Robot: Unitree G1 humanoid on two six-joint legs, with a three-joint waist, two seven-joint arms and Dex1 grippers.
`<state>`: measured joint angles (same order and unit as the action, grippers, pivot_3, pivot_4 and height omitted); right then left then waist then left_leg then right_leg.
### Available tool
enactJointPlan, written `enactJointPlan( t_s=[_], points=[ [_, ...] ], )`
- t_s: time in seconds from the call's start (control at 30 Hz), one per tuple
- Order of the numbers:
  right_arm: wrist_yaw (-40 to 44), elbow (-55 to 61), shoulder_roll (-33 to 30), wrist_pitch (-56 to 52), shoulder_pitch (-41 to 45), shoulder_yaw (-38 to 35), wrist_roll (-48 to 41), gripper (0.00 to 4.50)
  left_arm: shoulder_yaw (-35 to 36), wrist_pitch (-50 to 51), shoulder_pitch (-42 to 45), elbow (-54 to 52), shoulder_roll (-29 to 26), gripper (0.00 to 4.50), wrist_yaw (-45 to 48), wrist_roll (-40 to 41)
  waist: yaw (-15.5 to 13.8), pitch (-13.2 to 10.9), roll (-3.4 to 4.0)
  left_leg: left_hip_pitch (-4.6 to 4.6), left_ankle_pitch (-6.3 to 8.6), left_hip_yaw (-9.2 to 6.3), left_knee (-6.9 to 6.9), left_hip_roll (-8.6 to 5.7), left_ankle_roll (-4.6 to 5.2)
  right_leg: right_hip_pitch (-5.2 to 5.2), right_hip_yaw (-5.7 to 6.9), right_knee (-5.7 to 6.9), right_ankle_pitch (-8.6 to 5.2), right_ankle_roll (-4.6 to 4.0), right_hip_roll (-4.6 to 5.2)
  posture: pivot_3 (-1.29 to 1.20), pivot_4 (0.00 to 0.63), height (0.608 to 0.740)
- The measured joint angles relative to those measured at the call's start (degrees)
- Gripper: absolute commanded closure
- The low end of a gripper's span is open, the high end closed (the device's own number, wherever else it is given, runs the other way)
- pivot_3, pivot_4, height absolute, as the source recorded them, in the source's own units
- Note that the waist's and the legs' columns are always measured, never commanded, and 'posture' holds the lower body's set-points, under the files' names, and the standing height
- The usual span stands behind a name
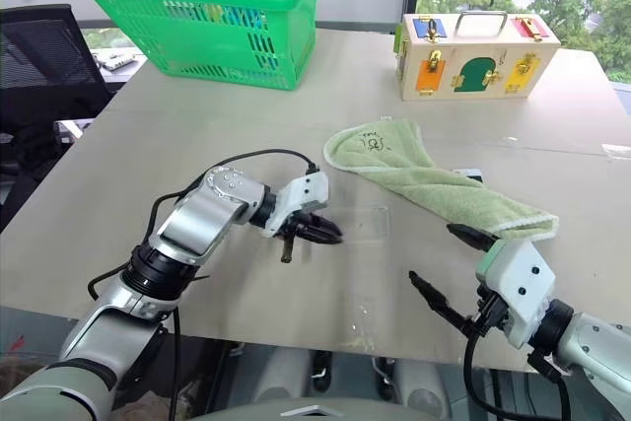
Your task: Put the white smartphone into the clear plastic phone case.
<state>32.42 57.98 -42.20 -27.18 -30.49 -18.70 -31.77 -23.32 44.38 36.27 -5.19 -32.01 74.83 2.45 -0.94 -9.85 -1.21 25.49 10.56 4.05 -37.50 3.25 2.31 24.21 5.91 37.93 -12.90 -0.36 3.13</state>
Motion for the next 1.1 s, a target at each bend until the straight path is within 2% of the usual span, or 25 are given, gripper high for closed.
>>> enactJointPlan(
  t_s=[0.13, 0.2, 0.33, 0.4, 0.57, 0.77, 0.97, 1.07, 1.1],
  points=[
    [0.1, 0.0, 0.0, -0.2, 0.5, 0.8, 0.1, 0.00, 1.0, -1.0, 0.0, 0.0, -1.2, 0.93, 0.0, 2.7, 0.0, 0.0, 0.00, 0.00, 0.03, 0.00, 0.01, 0.01, -0.05, 0.00, 0.00, -0.02, 0.00, 0.00, 0.03, 0.00, 0.150, 0.740],
    [-0.3, 0.0, 0.0, -0.5, 1.1, 1.7, 0.1, 0.00, 4.2, -0.9, 0.0, 0.0, -1.1, 0.08, 0.9, 6.9, 0.0, 0.0, 0.00, 0.02, 0.03, -0.01, 0.01, 0.01, -0.05, 0.02, 0.01, -0.03, 0.00, 0.00, 0.04, 0.00, 0.150, 0.740],
    [-1.8, 0.0, -0.6, -1.9, 1.8, 2.6, 0.4, 0.00, 12.1, 0.5, 2.1, 1.2, 1.2, 0.08, 0.7, 14.7, -0.2, 0.0, 0.00, 0.05, 0.02, -0.03, 0.01, 0.00, -0.03, 0.02, 0.05, -0.04, 0.00, 0.00, 0.05, 0.00, 0.150, 0.740],
    [-2.6, 0.0, -0.5, -2.8, 2.9, 3.1, 0.5, 0.00, 14.3, -1.4, 5.6, 4.9, 3.5, 0.08, -2.4, 15.6, -0.5, 0.0, 0.00, 0.05, 0.00, -0.04, 0.00, -0.05, -0.01, -0.01, 0.06, -0.04, 0.00, 0.00, 0.03, 0.00, 0.150, 0.740],
    [-5.3, 0.1, 1.0, -3.4, 5.8, 3.7, 1.2, 0.00, 11.0, -10.4, 13.6, 18.0, 9.3, 0.08, -8.4, 10.0, -1.2, 0.0, -0.01, 0.08, -0.03, 0.03, 0.00, -0.12, 0.06, 0.01, 0.02, -0.05, 0.00, 0.03, -0.18, 0.00, 0.150, 0.740],
    [-13.1, 0.1, 4.2, -0.2, 4.3, 3.8, 5.0, 0.00, 5.0, -27.2, 27.8, 50.6, 23.5, 0.08, -15.0, 0.6, -2.0, 0.0, -0.07, 0.24, 0.03, 0.02, -0.06, -0.27, 0.17, 0.04, 0.10, -0.12, -0.04, 0.15, -0.14, 0.00, 0.150, 0.740],
    [-18.1, 0.0, 2.6, 3.5, -0.1, 5.7, 7.0, 0.00, 2.4, -37.5, 33.9, 70.1, 31.3, 0.08, -17.4, -6.5, -0.8, -0.1, -0.09, 0.21, 0.09, 0.09, -0.02, -0.25, 0.24, 0.07, 0.04, -0.13, 0.02, 0.39, -0.18, 0.00, 0.150, 0.740],
    [-20.9, 0.0, 1.5, 5.0, -0.9, 7.0, 7.1, 0.00, 2.0, -39.8, 34.4, 75.3, 33.4, 0.80, -19.4, -9.2, -0.7, -0.1, -0.10, 0.21, 0.09, 0.02, -0.02, -0.16, 0.24, 0.09, 0.10, -0.07, 0.01, 0.38, -0.18, 0.00, 0.150, 0.740],
    [-21.4, 0.0, 1.2, 5.2, -1.1, 7.1, 7.1, 0.00, 2.0, -40.1, 34.6, 75.8, 33.5, 1.28, -19.5, -9.5, -0.7, 0.0, -0.10, 0.18, 0.09, 0.01, -0.02, -0.15, 0.24, 0.07, 0.12, -0.07, 0.00, 0.35, -0.17, 0.00, 0.150, 0.740]
  ],
)
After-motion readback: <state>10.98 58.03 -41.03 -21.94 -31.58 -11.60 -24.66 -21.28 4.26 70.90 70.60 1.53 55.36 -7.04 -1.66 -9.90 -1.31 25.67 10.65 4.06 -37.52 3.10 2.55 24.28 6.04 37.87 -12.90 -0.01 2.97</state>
